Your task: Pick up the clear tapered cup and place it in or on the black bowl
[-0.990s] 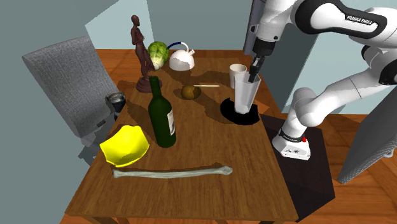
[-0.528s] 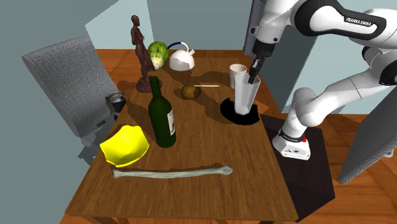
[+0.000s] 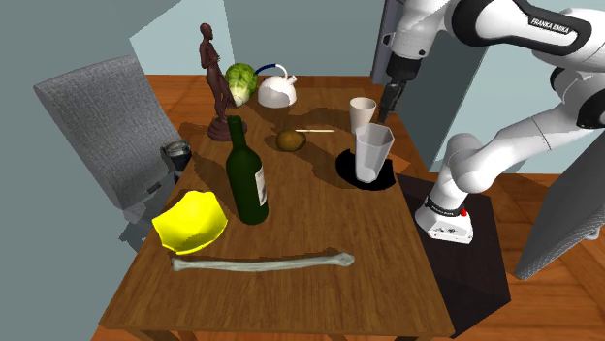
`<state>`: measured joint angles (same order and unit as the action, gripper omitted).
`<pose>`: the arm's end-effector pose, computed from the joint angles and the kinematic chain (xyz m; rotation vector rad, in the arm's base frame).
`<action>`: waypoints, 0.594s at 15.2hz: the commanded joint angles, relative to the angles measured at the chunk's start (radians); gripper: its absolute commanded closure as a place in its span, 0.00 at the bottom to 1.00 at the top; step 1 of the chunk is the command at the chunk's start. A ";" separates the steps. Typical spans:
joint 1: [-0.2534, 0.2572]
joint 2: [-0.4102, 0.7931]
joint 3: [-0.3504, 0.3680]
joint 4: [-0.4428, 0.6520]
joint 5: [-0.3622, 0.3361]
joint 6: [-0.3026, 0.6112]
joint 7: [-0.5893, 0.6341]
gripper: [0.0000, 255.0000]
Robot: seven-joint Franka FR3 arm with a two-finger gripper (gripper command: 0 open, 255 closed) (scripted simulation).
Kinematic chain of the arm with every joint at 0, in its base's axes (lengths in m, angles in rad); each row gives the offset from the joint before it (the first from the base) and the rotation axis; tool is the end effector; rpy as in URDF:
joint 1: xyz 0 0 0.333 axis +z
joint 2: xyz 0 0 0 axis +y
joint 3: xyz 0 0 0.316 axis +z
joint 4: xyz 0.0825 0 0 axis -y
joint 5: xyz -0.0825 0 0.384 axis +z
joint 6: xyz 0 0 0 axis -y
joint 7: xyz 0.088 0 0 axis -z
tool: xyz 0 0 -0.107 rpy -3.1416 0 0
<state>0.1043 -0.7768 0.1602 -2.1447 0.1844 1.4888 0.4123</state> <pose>0.2789 0.1229 0.6742 -3.0268 0.2447 -0.1290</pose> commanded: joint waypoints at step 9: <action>-0.002 0.030 -0.009 0.112 -0.007 -0.082 0.008 0.00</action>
<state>0.1021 -0.7464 0.1516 -2.0329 0.1774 1.4069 0.4200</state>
